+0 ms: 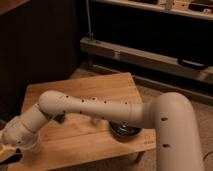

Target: Place the eraser in the ceramic cup

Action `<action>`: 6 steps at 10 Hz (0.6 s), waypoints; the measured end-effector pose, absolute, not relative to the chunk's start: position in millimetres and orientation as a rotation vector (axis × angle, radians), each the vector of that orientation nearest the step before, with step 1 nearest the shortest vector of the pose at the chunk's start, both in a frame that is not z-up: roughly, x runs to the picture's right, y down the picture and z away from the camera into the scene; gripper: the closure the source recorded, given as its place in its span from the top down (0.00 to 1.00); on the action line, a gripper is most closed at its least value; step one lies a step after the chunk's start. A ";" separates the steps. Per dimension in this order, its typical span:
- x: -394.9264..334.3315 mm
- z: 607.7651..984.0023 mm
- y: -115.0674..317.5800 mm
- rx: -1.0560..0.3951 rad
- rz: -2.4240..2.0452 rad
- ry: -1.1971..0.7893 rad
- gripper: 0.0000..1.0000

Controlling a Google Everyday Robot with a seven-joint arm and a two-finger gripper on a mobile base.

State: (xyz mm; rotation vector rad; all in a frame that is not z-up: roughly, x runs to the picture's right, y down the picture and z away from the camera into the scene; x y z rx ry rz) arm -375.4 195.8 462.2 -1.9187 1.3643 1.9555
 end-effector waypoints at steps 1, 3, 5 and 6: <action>-374.1 467.1 182.4 -1.944 1.962 1.290 0.00; -380.5 476.2 154.8 -2.011 1.939 1.158 0.00; -390.7 479.3 148.2 -2.053 1.896 1.135 0.00; -391.4 481.3 147.3 -2.064 1.884 1.137 0.00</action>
